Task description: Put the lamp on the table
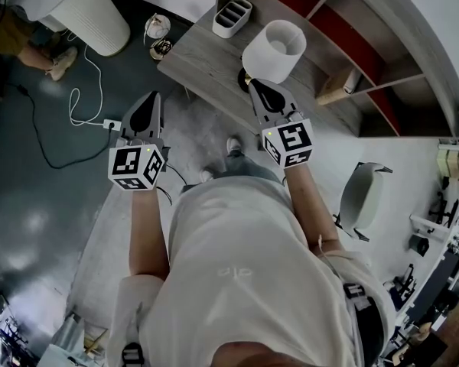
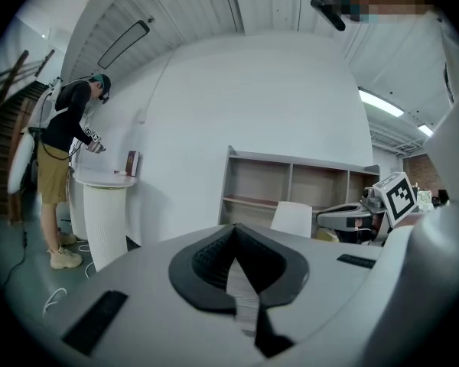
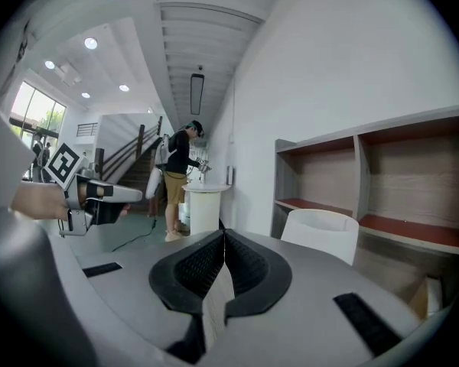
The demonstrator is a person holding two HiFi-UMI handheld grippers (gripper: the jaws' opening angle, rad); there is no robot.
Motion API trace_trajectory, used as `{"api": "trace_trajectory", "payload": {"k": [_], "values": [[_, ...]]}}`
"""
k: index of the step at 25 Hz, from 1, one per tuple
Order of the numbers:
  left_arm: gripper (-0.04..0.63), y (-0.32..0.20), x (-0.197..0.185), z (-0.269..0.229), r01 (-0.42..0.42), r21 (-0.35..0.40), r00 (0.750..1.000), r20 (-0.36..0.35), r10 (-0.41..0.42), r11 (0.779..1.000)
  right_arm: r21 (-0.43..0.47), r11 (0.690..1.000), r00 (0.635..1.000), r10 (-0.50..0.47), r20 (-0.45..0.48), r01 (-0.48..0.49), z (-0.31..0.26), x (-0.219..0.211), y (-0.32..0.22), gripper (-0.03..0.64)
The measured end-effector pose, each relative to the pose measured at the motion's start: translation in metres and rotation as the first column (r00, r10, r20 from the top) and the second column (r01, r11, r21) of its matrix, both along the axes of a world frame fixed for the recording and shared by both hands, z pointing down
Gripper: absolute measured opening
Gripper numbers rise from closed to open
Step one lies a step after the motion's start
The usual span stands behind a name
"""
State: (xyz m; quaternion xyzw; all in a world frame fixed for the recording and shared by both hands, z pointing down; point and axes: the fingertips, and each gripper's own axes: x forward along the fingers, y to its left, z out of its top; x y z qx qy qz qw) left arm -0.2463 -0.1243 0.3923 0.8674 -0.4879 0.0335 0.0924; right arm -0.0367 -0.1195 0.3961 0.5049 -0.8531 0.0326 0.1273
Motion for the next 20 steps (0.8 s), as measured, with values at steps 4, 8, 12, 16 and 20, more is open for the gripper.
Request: {"api": "trace_trajectory", "payload": {"k": [4,8,12,16,20], "values": [[0.015,-0.009,0.003,0.004,-0.007,-0.007,1.0,-0.007,0.007,1.0,-0.004,1.0,1.0,-0.005,-0.005,0.005,0.002,-0.002,-0.007,0.031],[0.015,-0.017,0.004,0.008,-0.01,-0.018,1.0,-0.01,0.009,1.0,-0.008,1.0,1.0,-0.007,-0.001,0.007,0.002,-0.003,-0.014,0.031],[0.015,-0.025,0.005,0.013,-0.012,-0.032,1.0,-0.005,0.012,0.999,-0.008,1.0,1.0,-0.015,-0.015,0.015,0.003,-0.005,-0.022,0.031],[0.015,-0.033,0.009,0.015,-0.013,-0.045,1.0,-0.01,0.012,0.999,-0.012,1.0,1.0,-0.02,-0.015,0.02,0.004,-0.002,-0.03,0.031],[0.015,-0.037,0.013,0.015,-0.004,-0.048,1.0,-0.011,0.004,0.999,-0.011,0.999,0.999,-0.03,-0.013,0.03,0.003,0.001,-0.034,0.031]]}}
